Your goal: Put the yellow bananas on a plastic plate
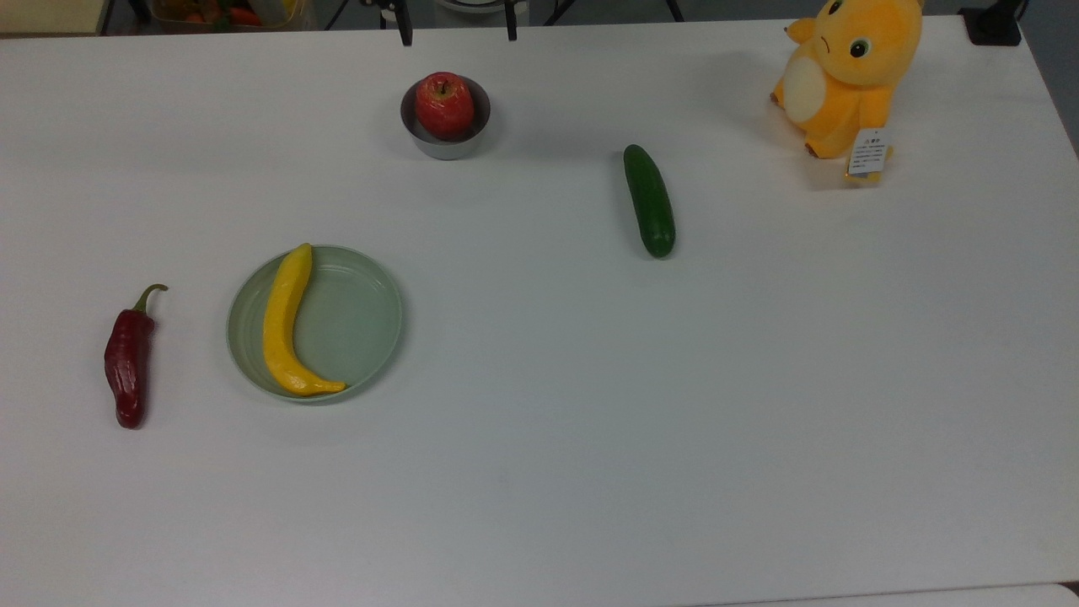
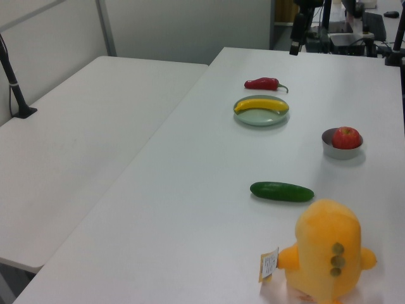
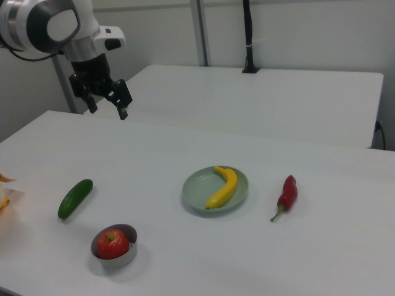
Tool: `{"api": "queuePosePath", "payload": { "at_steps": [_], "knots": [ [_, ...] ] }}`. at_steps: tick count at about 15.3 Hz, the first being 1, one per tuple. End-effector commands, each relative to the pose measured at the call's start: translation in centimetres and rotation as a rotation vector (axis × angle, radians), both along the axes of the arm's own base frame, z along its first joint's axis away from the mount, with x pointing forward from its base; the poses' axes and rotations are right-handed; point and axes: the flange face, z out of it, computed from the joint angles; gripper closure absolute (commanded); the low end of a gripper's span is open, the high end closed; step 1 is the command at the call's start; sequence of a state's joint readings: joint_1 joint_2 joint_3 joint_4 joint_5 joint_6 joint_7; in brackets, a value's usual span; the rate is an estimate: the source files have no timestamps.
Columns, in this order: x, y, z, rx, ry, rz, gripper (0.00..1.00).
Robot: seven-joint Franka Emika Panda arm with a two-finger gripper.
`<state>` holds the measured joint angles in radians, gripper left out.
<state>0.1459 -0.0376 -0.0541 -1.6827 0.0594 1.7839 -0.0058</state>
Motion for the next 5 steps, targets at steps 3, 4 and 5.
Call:
{"api": "queuePosePath", "payload": {
  "at_steps": [3,4,5],
  "knots": [
    [-0.11,0.29,0.23,0.016,-0.02,0.027,0.0],
    [-0.19,0.37,0.36,0.016,-0.019,0.027,0.0],
    [-0.21,0.47,0.35,0.018,-0.018,0.029,0.0]
  ]
}}
